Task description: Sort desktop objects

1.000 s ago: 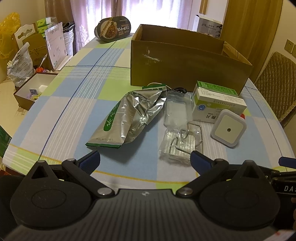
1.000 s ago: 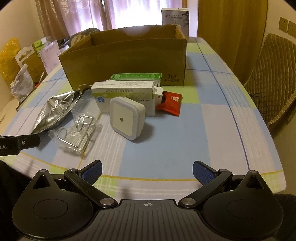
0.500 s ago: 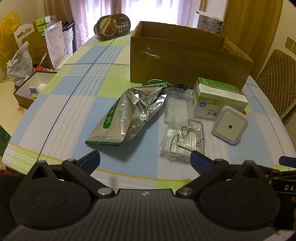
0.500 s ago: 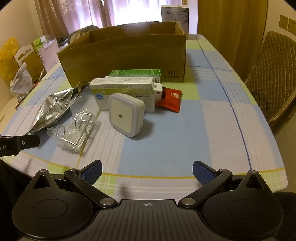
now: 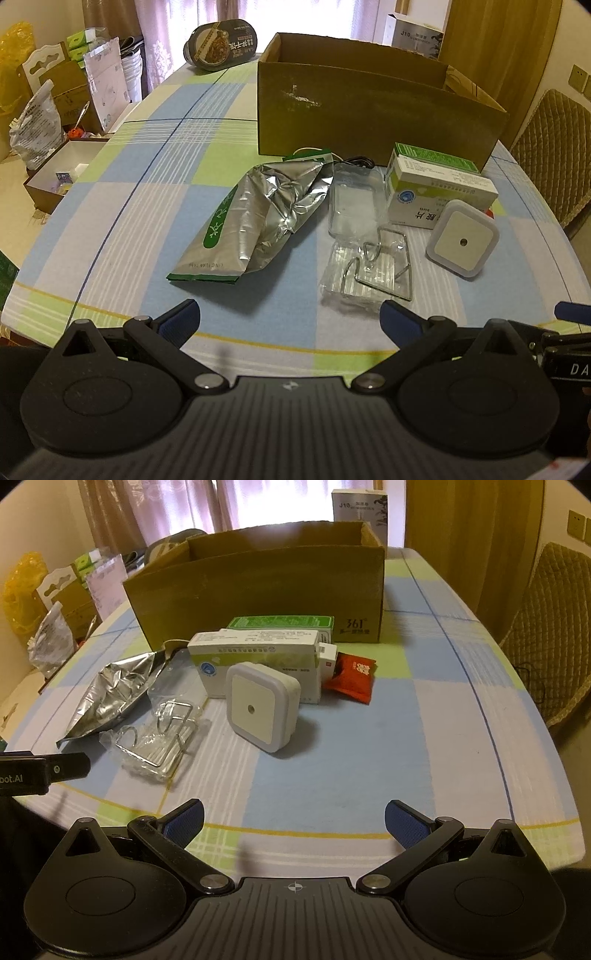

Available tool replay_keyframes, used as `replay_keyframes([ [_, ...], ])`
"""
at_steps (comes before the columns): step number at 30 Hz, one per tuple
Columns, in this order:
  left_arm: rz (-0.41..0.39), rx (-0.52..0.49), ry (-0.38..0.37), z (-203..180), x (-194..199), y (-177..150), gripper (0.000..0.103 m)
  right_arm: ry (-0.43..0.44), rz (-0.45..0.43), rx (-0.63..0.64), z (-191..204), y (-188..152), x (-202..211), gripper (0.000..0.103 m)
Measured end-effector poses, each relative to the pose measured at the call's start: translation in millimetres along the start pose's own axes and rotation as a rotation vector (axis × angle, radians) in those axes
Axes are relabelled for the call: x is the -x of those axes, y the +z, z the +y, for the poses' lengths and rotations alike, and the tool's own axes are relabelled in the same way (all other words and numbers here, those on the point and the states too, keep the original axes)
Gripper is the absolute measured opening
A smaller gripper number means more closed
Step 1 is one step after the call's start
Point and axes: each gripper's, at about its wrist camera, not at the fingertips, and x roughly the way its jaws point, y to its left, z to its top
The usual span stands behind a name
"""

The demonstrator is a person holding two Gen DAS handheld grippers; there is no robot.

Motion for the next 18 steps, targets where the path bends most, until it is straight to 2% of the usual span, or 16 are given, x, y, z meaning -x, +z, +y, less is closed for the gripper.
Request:
replay_keyframes([
  [7, -0.008, -0.031, -0.062, -1, -4, 2, 0.102, -0.001, -0.032, 0.031, -2, 7, -4, 0.101],
  [15, -0.034, -0.186, -0.119, -24, -16, 3, 0.101, -0.024, -0.074, 0.036, -8, 14, -10, 0.101],
  [18, -0.033, -0.221, -0.13, -35, -25, 3, 0.097, -0.032, -0.083, 0.025, -13, 15, -11, 0.101],
])
